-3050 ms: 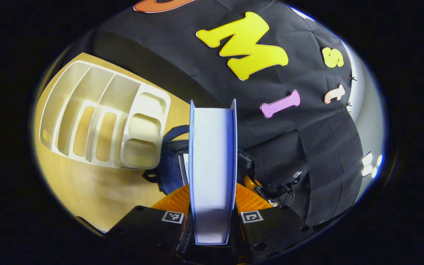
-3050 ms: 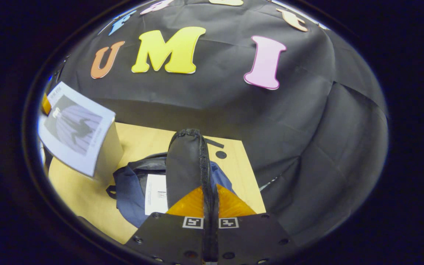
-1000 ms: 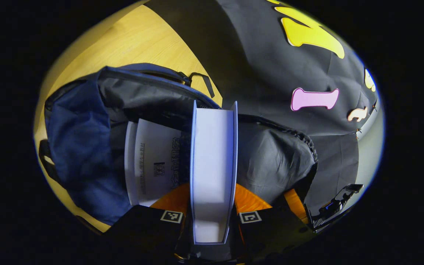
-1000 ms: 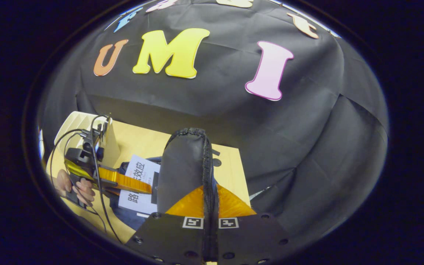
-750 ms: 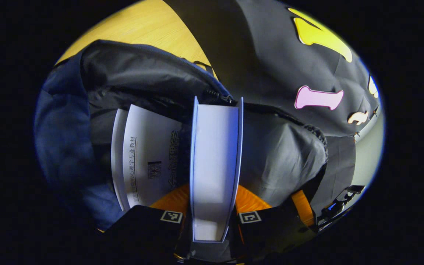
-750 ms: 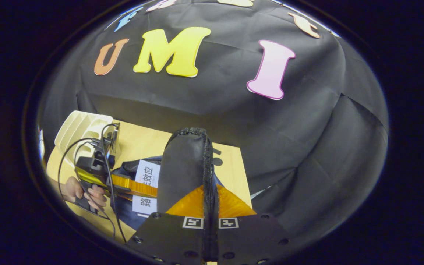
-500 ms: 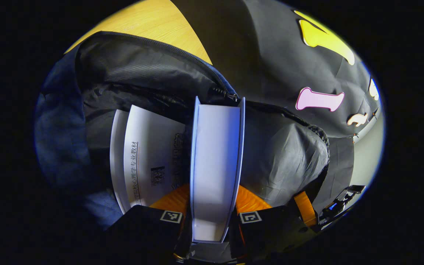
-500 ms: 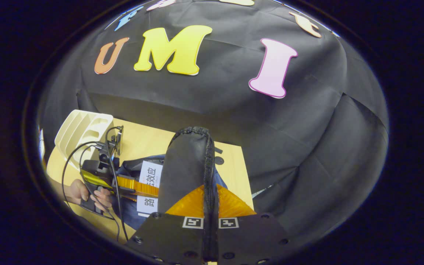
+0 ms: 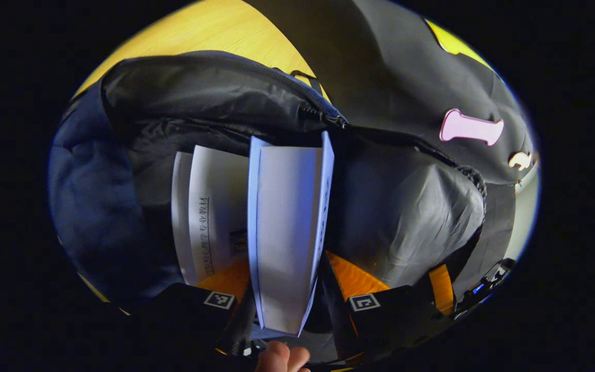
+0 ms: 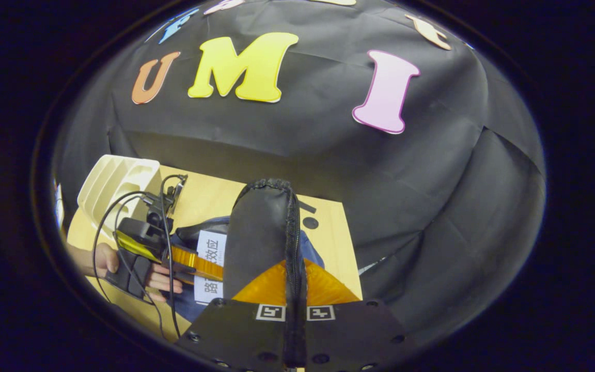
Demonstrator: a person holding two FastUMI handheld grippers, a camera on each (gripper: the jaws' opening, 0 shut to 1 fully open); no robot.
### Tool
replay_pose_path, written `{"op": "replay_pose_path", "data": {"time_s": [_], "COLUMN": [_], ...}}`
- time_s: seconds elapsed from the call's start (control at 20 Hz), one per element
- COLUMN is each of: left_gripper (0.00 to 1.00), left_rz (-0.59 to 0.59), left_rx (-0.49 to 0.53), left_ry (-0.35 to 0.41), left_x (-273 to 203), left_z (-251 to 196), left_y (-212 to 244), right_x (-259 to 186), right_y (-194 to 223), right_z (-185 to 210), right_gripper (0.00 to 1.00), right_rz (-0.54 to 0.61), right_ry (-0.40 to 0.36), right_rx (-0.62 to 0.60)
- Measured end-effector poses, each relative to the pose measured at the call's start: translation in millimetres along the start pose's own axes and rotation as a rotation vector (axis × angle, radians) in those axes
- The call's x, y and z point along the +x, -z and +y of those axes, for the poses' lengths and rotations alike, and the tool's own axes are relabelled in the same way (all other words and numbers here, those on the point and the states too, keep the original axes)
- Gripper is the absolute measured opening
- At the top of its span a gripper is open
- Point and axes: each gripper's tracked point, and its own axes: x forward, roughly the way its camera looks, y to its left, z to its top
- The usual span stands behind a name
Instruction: Open the schoolbag, grab two books from the bookshelf and put them into the schoolbag.
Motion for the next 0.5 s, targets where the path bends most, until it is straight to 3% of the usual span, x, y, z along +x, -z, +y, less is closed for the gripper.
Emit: {"op": "replay_pose_path", "data": {"time_s": [0.05,0.1,0.15,0.2,0.4,0.45,0.5], "left_gripper": [0.69,0.78,0.71,0.72,0.77,0.84,0.76], "left_rz": [0.008,0.01,0.006,-0.007,-0.035,-0.043,-0.044], "left_rx": [0.006,0.014,0.042,0.078,0.216,0.254,0.289], "left_ry": [-0.05,-0.099,-0.141,-0.187,-0.328,-0.375,-0.419], "left_x": [-6.2,-12.3,-21.0,-27.9,-66.6,-74.4,-85.7], "left_z": [4.9,8.3,10.5,12.3,4.9,5.8,6.0], "left_y": [0.6,0.4,0.0,-3.3,-3.9,-5.3,-4.9], "right_x": [0.5,-0.5,-1.0,-1.1,-3.4,-3.9,-4.3], "right_y": [0.9,0.9,1.0,0.7,2.3,2.1,1.4], "right_z": [2.0,4.5,6.8,8.9,16.9,19.2,21.9], "right_gripper": [0.0,0.0,0.0,0.0,0.0,0.0,0.0], "right_rz": [0.004,0.004,0.002,-0.001,-0.003,-0.006,-0.01], "right_ry": [-0.005,-0.01,-0.015,-0.017,-0.039,-0.045,-0.05], "right_rx": [0.004,0.009,0.009,0.006,0.025,0.033,0.039]}}
